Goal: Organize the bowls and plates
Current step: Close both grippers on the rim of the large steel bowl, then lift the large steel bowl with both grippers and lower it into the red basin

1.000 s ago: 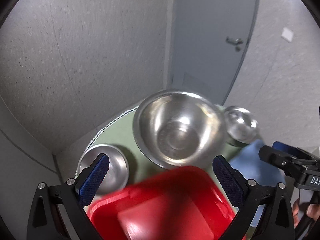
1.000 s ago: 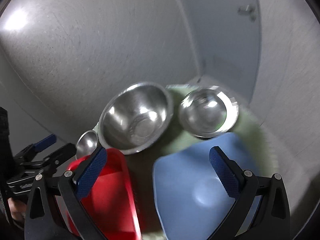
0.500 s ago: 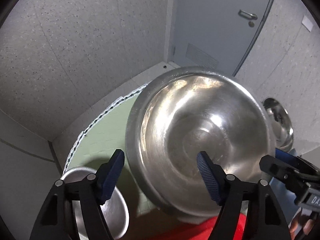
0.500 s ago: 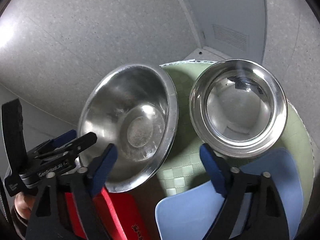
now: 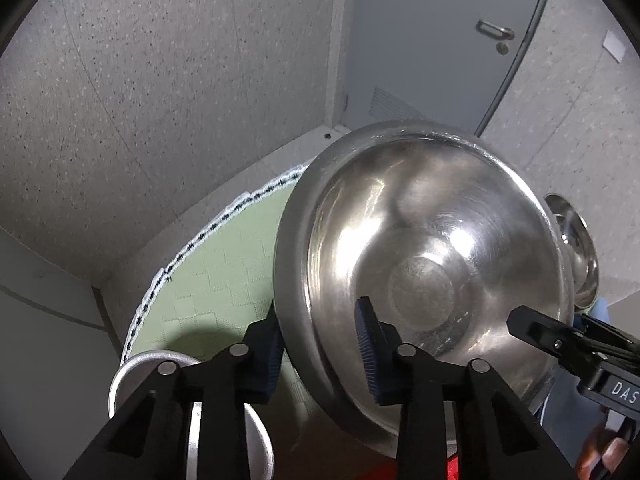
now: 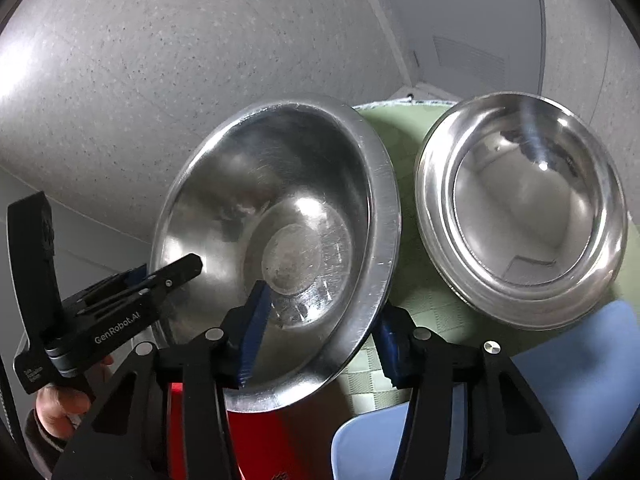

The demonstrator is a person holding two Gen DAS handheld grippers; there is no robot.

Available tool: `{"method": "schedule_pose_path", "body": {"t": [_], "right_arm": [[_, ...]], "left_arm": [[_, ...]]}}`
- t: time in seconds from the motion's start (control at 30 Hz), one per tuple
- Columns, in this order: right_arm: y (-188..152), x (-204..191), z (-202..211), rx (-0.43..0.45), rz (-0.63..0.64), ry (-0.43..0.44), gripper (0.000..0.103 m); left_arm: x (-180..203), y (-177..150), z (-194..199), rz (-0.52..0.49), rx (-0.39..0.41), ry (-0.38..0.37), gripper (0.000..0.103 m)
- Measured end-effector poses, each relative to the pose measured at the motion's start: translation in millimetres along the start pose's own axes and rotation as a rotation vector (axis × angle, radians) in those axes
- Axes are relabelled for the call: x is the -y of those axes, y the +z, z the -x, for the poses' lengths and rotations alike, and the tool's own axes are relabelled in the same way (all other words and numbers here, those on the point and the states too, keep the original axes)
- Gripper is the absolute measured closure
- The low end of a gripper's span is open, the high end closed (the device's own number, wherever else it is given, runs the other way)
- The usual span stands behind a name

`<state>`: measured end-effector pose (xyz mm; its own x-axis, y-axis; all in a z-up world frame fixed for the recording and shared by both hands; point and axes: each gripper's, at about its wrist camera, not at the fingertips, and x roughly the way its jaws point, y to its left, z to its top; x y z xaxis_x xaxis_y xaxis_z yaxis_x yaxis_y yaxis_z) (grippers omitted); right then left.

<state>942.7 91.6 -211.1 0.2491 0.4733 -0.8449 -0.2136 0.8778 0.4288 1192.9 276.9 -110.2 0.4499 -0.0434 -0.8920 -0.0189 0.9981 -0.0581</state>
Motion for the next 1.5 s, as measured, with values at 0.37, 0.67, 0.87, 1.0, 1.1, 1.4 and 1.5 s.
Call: {"method": "schedule_pose_path", "body": {"t": [0.37, 0.67, 0.87, 1.0, 1.1, 1.4, 1.5], "right_arm": [[4.6, -27.0, 41.9, 0.184, 0.065, 0.012, 0.055], [-20.3, -69.2, 92.7, 0.266, 0.127, -0.01, 0.054], [-70.7, -83.2, 121.1, 0.228, 0.12, 0.02, 0.054], [-108.9, -99.4, 123.4, 0.191, 0.137, 0.019, 0.054], [-134.5, -110.2, 117.3, 0.158, 0.144, 0.014, 0.054], [-185.3, -108.0, 85.3, 0.074, 0.126, -0.053, 0.054], [-196.3, -104.3, 85.0, 0.077, 0.124, -0.073, 0.054]], "left_arm": [[-9.6, -27.5, 51.5, -0.002, 0.231, -0.027, 0.075], [-10.5, -89.2, 109.8, -0.063, 0.299, -0.053, 0.075], [-38.6, -165.8, 150.2, -0.057, 0.267, -0.081, 0.074], [-56.9, -219.5, 169.3, -0.058, 0.247, -0.064, 0.073], [-62.5, -258.3, 180.1, -0.066, 0.22, -0.054, 0.071], [-84.7, -321.5, 176.3, -0.046, 0.104, -0.062, 0.07], [-85.4, -323.0, 179.0, -0.06, 0.113, -0.064, 0.07]]}}
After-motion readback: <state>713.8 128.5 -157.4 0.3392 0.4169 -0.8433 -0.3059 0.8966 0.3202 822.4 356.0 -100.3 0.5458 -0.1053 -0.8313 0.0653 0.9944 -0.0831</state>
